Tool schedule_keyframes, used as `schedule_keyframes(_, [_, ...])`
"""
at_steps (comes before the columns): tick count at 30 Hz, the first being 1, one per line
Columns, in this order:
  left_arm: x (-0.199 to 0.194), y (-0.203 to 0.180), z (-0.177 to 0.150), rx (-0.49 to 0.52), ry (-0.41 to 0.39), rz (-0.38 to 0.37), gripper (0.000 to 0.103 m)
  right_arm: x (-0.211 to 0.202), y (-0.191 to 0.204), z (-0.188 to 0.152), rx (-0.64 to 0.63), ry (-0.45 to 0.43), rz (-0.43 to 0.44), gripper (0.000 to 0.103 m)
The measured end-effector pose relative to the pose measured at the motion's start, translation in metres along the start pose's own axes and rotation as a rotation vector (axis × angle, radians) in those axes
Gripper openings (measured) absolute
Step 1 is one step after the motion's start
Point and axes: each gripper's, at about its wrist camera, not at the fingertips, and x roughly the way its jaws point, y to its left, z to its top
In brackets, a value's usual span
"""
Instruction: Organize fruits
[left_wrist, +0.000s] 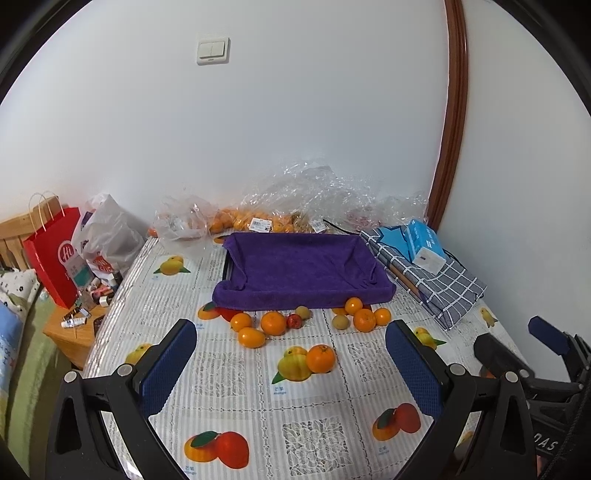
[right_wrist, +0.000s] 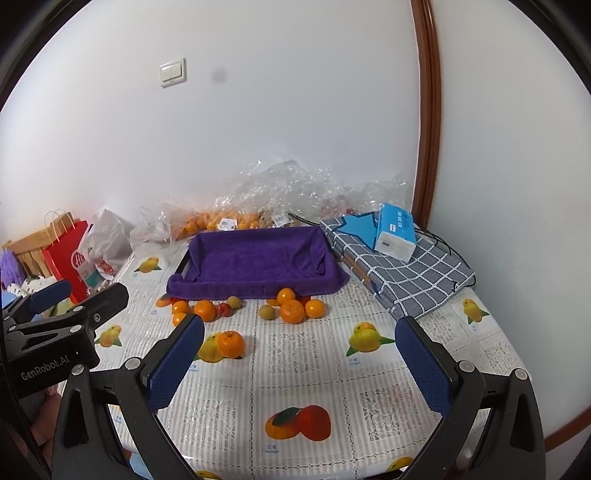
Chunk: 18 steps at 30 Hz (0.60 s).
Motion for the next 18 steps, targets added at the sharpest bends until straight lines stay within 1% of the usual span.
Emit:
schedule_keyframes(3, [-0.0019, 0.0005, -0.0004, -0.002, 0.001, -0.003, 0.103, -0.0007, 0.0006, -0.0001, -0.014, -0.001, -0.012, 0.102])
schedule_keyframes(9, [-0.0051, -0.0009, 0.0012, 0.01, -0.006, 0.004, 0.103, -0.0049, -0.0026, 0.0028, 0.008, -0.013, -0.002, 0.102])
schedule_keyframes(13, [-0.0044, -0.0029, -0.0016, 0.026, -0.006, 0.058, 0.103, -0.0031, -0.0026, -0.0001, 0.015, -0.007, 0.005, 0.102])
schedule_keyframes(15, [-0.0035, -0.0038, -0.0021, 0.031, -0.002, 0.085, 0.103, -0.0018, -0.0026, -0.0012, 0.006, -0.003, -0.007, 0.102])
schedule_keyframes(18, [-0.0031, -0.0028, -0.0017, 0.026, -0.008, 0.09, 0.103, -0.0007, -0.0023, -0.003, -0.017, -0.013, -0.03, 0.102])
